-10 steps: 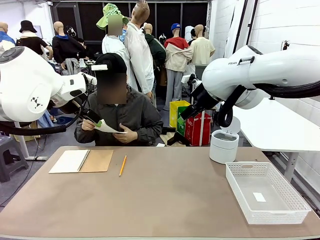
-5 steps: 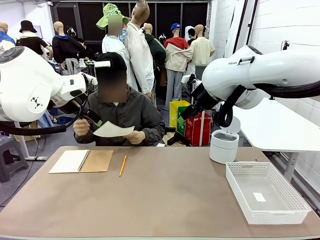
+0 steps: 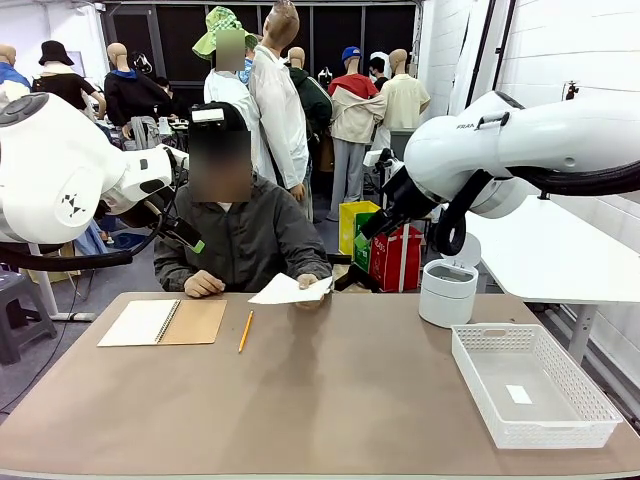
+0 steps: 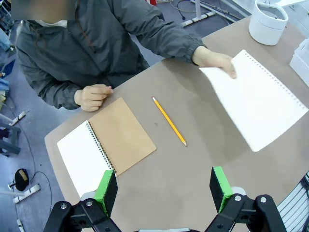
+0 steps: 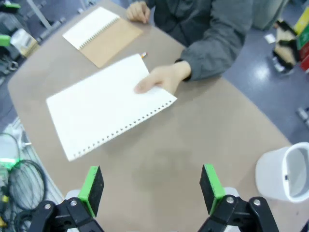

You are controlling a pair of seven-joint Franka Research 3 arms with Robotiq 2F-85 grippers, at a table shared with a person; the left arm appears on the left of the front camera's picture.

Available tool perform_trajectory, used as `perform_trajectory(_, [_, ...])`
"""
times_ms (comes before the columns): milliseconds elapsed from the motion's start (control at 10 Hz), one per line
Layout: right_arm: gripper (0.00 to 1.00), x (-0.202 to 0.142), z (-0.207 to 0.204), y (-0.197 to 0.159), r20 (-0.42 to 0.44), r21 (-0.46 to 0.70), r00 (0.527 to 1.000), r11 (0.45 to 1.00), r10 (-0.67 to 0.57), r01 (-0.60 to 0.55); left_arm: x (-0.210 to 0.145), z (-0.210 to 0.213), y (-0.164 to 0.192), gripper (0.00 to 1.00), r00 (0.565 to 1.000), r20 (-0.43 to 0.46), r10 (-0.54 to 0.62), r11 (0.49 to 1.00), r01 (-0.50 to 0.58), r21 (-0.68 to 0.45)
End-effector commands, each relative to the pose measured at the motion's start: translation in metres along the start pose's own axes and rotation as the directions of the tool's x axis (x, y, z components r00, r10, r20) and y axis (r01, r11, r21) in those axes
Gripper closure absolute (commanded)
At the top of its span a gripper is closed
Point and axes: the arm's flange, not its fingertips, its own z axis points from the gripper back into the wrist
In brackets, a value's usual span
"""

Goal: Sort the paper based on its condition.
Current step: If a person hands you a paper, place it in the Organizing basket , and if it's crumpled, put it in the Trash can.

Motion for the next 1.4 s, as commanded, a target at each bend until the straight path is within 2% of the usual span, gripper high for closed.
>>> perform_trajectory(0, [0.00,-0.003,-0.008,-0.013,-0.026,0.079,0.971,0.968,-0.239,0.240,0.000,0.001,0.001,0.00,1.000,0.002,-0.001,1.000,0.001,-0.001])
perform_trajectory(300, [0.00,-0.020,-0.023,-0.037,-0.070,0.137,0.852,0.841,-0.519,0.524,0.000,0.001,0.001,0.00,1.000,0.002,-0.001,1.000,0.001,-0.001])
perform_trajectory(500, [0.00,-0.037,-0.036,-0.052,-0.118,0.155,0.784,0.769,-0.610,0.621,0.000,0.001,0.001,0.00,1.000,0.002,-0.001,1.000,0.001,-0.001])
perform_trajectory(600, [0.00,-0.041,-0.040,-0.055,-0.146,0.166,0.778,0.760,-0.612,0.629,0.000,0.001,0.001,0.00,1.000,0.002,-0.001,1.000,0.001,-0.001])
perform_trajectory(700, [0.00,-0.044,-0.043,-0.053,-0.185,0.072,0.814,0.818,-0.551,0.571,0.000,0.001,0.001,0.00,1.000,0.002,-0.001,1.000,0.001,-0.001])
perform_trajectory(800, [0.00,-0.039,-0.037,-0.056,-0.129,0.145,0.799,0.785,-0.588,0.602,0.000,0.001,0.001,0.00,1.000,0.002,-0.001,1.000,0.001,-0.001])
perform_trajectory(1300, [0.00,-0.040,-0.037,-0.056,-0.137,0.133,0.803,0.793,-0.579,0.595,0.000,0.001,0.001,0.00,1.000,0.002,-0.001,1.000,0.001,-0.001])
